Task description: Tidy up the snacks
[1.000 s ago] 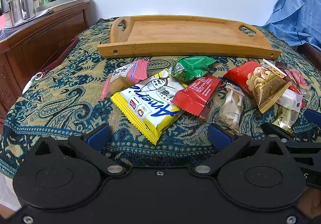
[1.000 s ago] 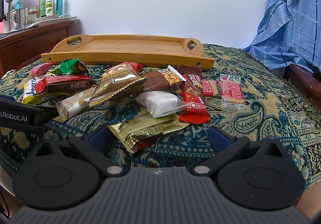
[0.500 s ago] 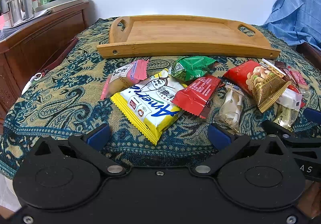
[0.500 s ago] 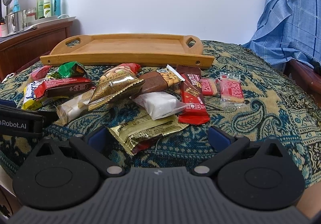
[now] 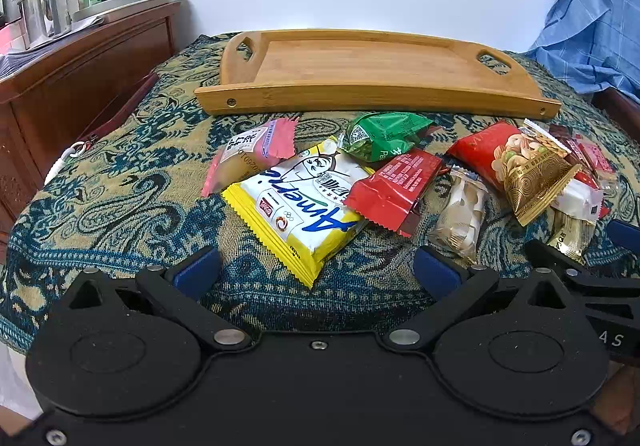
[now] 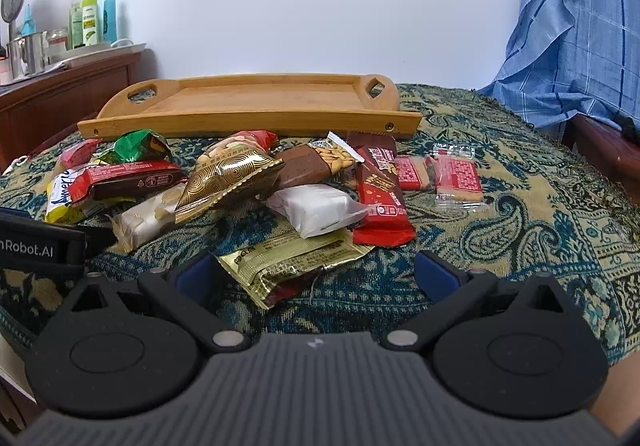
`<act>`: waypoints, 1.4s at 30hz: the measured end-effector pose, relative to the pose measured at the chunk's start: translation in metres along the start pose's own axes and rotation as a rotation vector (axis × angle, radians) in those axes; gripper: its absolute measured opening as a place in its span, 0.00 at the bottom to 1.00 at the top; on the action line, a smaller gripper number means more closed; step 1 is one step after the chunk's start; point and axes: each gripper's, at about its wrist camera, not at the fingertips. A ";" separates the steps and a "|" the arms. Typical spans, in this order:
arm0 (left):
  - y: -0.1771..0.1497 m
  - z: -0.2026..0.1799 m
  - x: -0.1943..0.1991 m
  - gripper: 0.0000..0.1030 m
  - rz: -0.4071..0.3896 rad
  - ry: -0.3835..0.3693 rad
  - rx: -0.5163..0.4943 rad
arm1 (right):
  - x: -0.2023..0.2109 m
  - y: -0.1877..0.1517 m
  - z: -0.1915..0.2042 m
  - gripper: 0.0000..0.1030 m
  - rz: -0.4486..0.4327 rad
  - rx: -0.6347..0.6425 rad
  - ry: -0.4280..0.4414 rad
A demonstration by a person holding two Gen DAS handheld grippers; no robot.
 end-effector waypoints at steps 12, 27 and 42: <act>0.001 0.000 0.002 1.00 0.004 0.001 0.019 | 0.005 0.002 0.006 1.00 0.024 0.030 -0.027; -0.003 -0.001 0.014 0.94 -0.054 -0.030 0.055 | 0.009 0.001 -0.006 0.99 0.011 0.030 0.062; -0.013 -0.031 0.043 0.32 -0.140 -0.251 -0.053 | 0.036 -0.003 -0.018 0.46 -0.064 -0.099 0.138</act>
Point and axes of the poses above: each gripper's, at about its wrist camera, not at the fingertips, and x roughly against the way its jaws point, z to its left, y to its top, and after that the axes turned 13 degrees about x, right-handed
